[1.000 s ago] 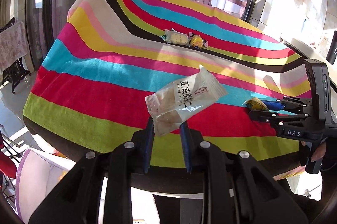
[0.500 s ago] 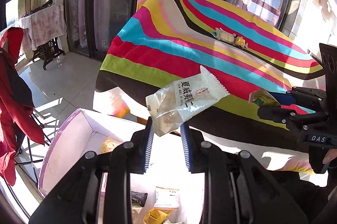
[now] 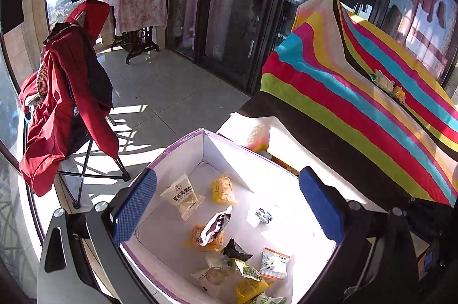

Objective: Organize snacks
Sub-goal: 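Move both open grippers back over the remaining snacks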

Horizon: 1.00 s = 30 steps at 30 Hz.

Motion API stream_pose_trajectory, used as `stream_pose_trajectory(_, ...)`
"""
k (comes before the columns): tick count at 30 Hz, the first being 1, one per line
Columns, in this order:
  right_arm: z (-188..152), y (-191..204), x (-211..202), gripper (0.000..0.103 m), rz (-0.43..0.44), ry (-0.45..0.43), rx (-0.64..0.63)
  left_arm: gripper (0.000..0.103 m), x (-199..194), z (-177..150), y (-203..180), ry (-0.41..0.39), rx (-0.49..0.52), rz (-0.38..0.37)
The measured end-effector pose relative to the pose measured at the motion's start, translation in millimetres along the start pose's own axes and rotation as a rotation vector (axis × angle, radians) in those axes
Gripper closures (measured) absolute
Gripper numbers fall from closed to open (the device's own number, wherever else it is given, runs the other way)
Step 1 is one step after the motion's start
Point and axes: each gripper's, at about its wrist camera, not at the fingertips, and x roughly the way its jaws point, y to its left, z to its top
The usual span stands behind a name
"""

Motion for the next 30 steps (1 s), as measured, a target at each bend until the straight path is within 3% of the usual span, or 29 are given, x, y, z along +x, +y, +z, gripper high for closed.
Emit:
stream_pose_trajectory(2, -2.1, -21.1, -22.0, 0.031, -0.032, -0.046, 0.061, 0.002, 4.3, 13.7, -16.8, -0.012, -0.005, -0.035)
stream_pose_trajectory(5, -11.8, -54.4, -61.5, 0.031, -0.106, -0.122, 0.152, 0.002, 27.3, 33.8, -60.2, 0.055, 0.022, -0.109)
stream_pose_trajectory(11, -41.6, -131.1, -141.8, 0.028, -0.307, -0.279, 0.376, 0.002, 74.4, 63.3, -182.8, 0.199, 0.197, -0.270)
stream_pose_trajectory(15, -65.4, -190.0, -168.8, 0.022, -0.411, -0.318, 0.551, 0.002, 97.4, 82.2, -255.6, 0.151, 0.273, -0.309)
stream_pose_trajectory(19, -79.8, -249.0, -178.4, 0.021, -0.471, -0.321, 0.692, 0.002, 130.7, 103.4, -307.7, 0.117, 0.264, -0.380)
stream_pose_trajectory(24, -77.0, -313.6, -177.8, 0.021, -0.524, -0.322, 0.839, 0.002, 175.5, 124.7, -340.1, 0.089, 0.226, -0.392)
stream_pose_trajectory(28, -50.3, -355.5, -164.5, 0.021, -0.547, -0.293, 0.865, 0.002, 204.3, 123.3, -336.9, 0.118, 0.164, -0.407)
stream_pose_trajectory(30, -34.4, -375.0, -156.4, 0.021, -0.567, -0.289, 0.876, 0.002, 207.5, 125.3, -330.3, 0.139, 0.124, -0.451)
